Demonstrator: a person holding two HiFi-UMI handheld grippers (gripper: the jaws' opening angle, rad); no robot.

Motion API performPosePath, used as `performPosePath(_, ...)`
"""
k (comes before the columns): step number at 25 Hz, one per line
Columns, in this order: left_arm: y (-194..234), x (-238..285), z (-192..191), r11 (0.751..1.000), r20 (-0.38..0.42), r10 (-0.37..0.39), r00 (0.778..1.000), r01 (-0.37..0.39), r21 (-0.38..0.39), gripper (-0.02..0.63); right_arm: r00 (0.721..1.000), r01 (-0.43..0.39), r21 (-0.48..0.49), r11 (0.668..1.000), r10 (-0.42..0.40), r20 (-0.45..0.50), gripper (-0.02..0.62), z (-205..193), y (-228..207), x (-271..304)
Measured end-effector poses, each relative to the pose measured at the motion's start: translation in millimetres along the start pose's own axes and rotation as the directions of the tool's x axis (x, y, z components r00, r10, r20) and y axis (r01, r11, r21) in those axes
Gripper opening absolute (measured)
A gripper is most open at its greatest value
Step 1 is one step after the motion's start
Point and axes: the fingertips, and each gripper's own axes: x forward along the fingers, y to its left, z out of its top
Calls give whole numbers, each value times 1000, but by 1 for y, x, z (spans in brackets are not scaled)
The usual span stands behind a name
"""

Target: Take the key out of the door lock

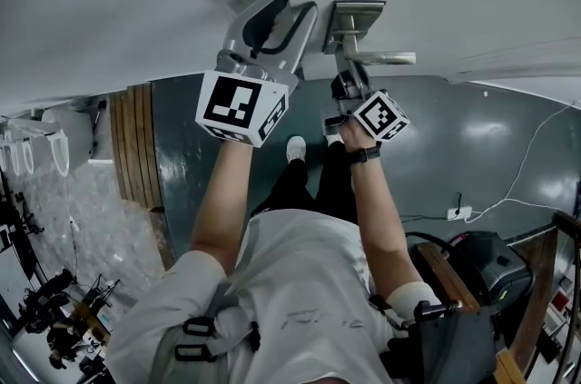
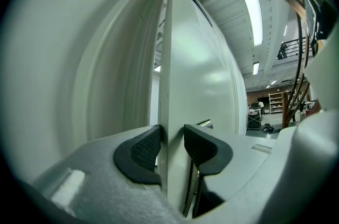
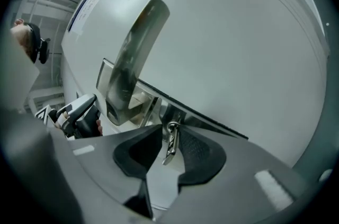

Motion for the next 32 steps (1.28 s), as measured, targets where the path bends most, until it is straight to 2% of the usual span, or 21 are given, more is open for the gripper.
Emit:
performPosePath(2,0,0,0,1000,1,1,1000,-1,1,143,1000,-5,26,1000,5,7,73,-1,-1,-1)
performPosePath(8,0,0,0,1000,7,2,1000,-2,-1,144,995,-89,84,992,86,42,48,3,9,0)
performPosePath(11,0,0,-1,1000,3,2,1000,-2,-1,144,995,-85,178,980,76,57,38,1,-4,-4)
performPosePath(16,0,0,0,1000,2,-8,1000,8,5,144,995,-76,333,940,49,90,29,-3,-7,-10)
performPosePath(22,1,0,0,1000,11,-1,1000,1,1,144,995,-40,404,914,2,95,29,-24,-14,-68)
performPosePath(24,1,0,1,1000,17,4,1000,-4,-3,143,995,-26,392,920,-13,96,29,-25,-17,-92)
performPosePath(27,1,-1,0,1000,23,6,1000,-6,-8,143,996,-11,314,949,-18,88,29,-19,-12,-127)
performPosePath(30,4,-3,-1,1000,19,8,1000,-8,-6,133,996,-1,181,983,-14,84,29,-2,1,-154)
performPosePath(32,5,-9,1,1000,34,17,999,-17,-7,98,996,0,76,997,-7,92,29,13,15,-168)
